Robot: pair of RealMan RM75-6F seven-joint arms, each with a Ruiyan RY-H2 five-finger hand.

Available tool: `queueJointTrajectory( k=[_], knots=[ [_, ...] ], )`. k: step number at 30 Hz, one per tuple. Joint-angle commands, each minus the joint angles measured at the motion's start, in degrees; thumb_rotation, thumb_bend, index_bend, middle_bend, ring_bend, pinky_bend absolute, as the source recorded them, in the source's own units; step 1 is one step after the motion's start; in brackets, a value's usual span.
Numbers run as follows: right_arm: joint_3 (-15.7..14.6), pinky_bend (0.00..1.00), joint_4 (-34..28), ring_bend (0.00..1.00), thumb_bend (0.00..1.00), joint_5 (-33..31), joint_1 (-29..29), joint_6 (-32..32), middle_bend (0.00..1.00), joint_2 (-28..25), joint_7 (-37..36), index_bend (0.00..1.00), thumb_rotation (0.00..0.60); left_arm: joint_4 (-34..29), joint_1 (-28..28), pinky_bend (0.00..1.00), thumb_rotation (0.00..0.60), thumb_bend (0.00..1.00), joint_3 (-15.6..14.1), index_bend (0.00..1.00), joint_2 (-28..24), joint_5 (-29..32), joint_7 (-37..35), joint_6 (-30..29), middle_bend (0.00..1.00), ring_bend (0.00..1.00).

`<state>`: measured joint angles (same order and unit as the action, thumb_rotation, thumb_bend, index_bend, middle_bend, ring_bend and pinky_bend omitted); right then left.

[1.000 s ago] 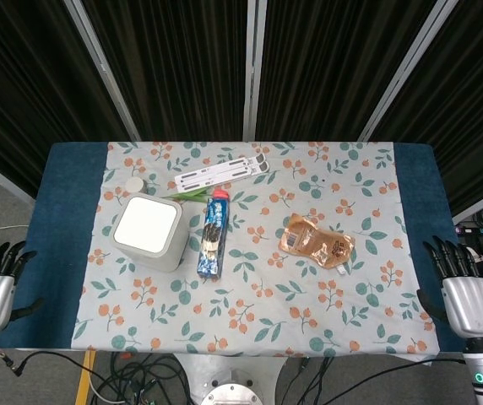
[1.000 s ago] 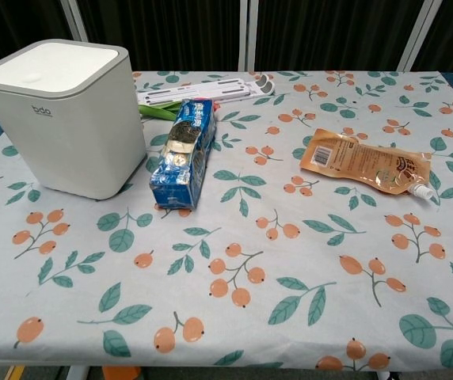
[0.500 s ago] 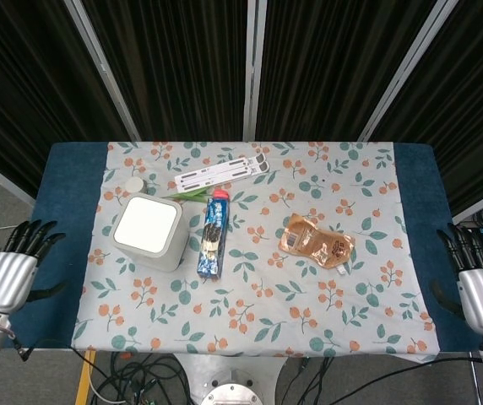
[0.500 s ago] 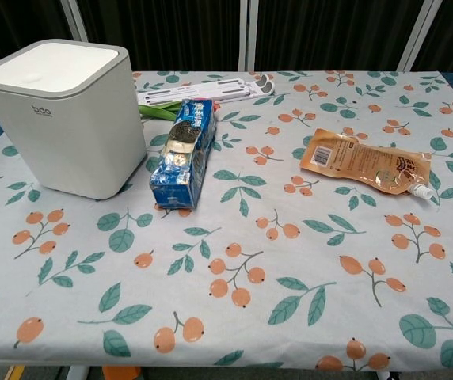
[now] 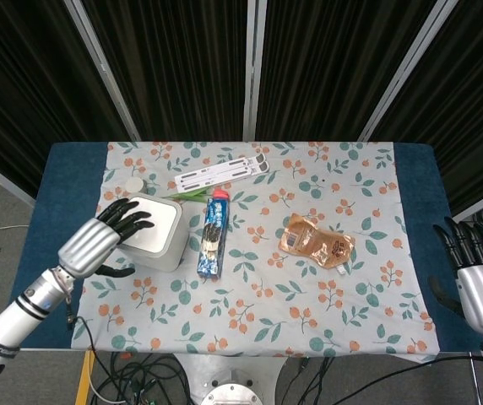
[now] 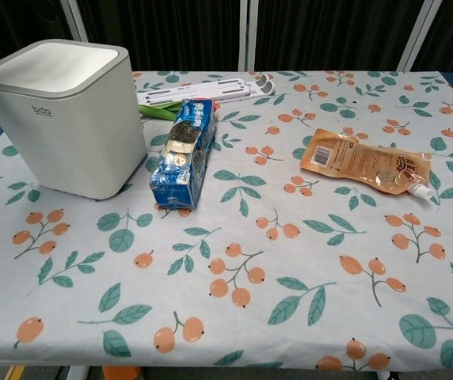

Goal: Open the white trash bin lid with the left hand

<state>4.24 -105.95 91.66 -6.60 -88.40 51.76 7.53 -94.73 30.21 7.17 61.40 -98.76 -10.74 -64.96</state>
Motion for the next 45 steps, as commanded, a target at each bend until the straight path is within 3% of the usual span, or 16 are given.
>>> queueJointTrajectory(
  k=[1,19,32,41,45],
  knots=[
    [-0.1,0.0,0.3,0.0,0.25,-0.1,0.0,0.3,0.0,0.2,-0.2,0.0,0.579,0.1,0.8,0.0,0.562,0.06,-0.3,0.23,1.0,1.7,2.4,1.5,0.17,0.03],
    [-0.7,0.0,2.6,0.0,0.25,0.3,0.8,0.4,0.0,1.8,-2.8,0.0,0.578,0.8,2.0,0.0,0.495,0.05,-3.5,0.26,4.1,5.4,6.6,4.5,0.32,0.13],
    [-0.8,0.0,3.6,0.0,0.25,0.4,1.0,0.5,0.0,1.9,-4.2,0.0,0.579,0.6,-5.2,0.0,0.479,0.05,0.2,0.26,1.2,7.3,1.6,-13.8,0.29,0.13],
    [-0.9,0.0,4.6,0.0,0.25,-0.1,1.6,0.2,0.0,2.5,-5.0,0.0,0.578,2.5,-12.7,0.0,0.479,0.05,-0.6,0.26,-1.1,14.0,0.2,-19.4,0.28,0.13],
    [-1.0,0.0,5.5,0.0,0.26,-0.9,1.4,1.1,0.0,3.3,-5.8,0.0,0.58,3.4,-15.3,0.0,0.478,0.05,-3.1,0.26,-1.0,15.6,5.9,-18.9,0.26,0.13]
  ],
)
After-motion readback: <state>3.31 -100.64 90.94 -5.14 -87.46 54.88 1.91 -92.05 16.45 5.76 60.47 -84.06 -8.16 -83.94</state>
